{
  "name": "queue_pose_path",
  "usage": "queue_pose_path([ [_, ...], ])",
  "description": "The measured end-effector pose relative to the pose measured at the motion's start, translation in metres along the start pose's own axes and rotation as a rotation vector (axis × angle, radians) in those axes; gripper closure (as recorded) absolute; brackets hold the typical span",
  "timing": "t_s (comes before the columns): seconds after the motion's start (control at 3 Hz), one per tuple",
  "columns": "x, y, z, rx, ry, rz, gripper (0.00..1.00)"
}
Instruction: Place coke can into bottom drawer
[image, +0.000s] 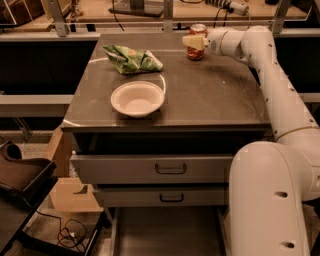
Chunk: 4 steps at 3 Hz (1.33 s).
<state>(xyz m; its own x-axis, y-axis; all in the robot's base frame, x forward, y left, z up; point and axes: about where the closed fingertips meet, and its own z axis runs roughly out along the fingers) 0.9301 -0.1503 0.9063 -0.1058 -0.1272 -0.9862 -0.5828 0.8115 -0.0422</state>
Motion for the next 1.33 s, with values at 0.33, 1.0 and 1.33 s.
queue_pose_path([
  [0.33, 0.0013, 0.0025, 0.0029, -0.004, 0.002, 0.001, 0.63],
  [1.0, 0.004, 0.0074, 0.0086, -0.013, 0.005, 0.003, 1.0],
  [1.33, 0.004, 0.0075, 0.0087, -0.013, 0.005, 0.003, 1.0],
])
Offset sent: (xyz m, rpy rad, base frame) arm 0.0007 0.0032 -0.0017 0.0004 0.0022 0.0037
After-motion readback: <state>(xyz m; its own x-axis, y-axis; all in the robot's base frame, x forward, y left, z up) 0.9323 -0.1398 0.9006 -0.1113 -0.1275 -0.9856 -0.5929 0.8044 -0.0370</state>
